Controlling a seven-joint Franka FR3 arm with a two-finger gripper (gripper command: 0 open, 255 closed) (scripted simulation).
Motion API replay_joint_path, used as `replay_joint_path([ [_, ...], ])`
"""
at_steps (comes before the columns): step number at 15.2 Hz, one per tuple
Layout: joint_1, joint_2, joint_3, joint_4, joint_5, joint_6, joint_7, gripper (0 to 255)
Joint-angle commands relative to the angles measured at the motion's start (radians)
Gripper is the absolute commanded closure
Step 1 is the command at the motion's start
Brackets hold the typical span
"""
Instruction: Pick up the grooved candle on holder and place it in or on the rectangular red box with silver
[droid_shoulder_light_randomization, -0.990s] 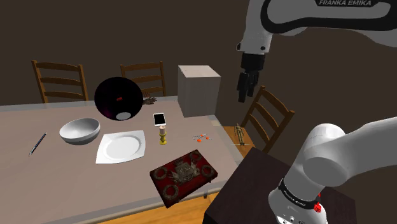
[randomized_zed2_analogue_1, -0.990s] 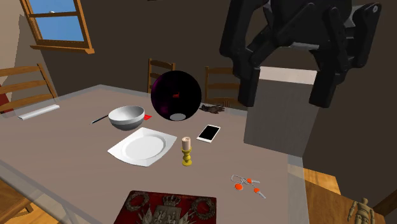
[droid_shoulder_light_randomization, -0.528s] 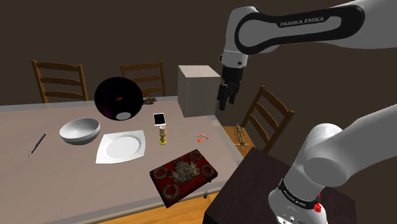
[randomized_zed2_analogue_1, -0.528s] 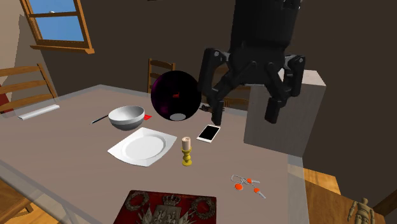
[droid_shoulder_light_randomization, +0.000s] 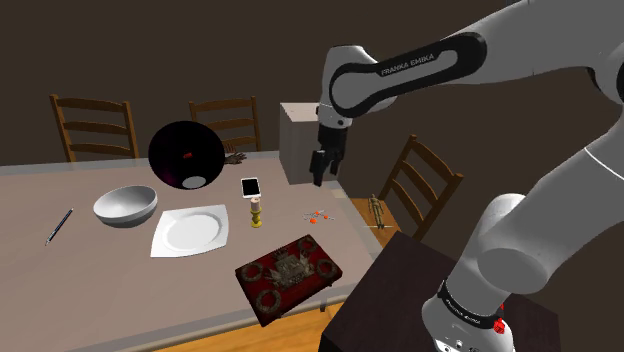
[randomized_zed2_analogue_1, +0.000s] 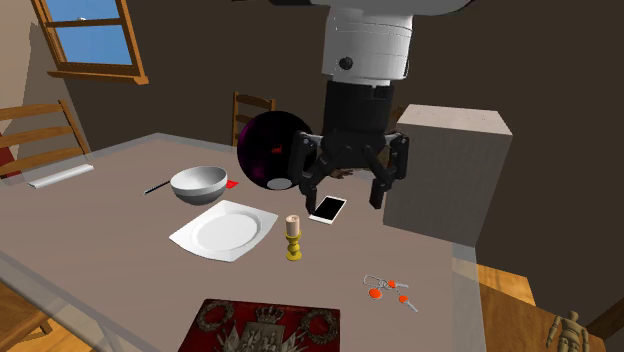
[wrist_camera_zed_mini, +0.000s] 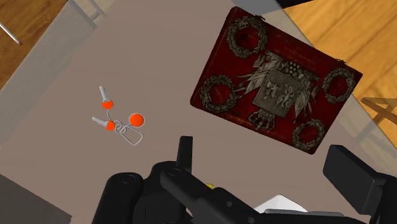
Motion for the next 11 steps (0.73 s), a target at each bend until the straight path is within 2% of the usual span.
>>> replay_joint_path([
  [1, 0.003, 0.073, 0.006, 0.028, 0.0, 0.059, 0.0, 0],
  [11, 0.02, 0.439, 0.027, 0.23, -0.024, 0.285, 0.015, 0],
])
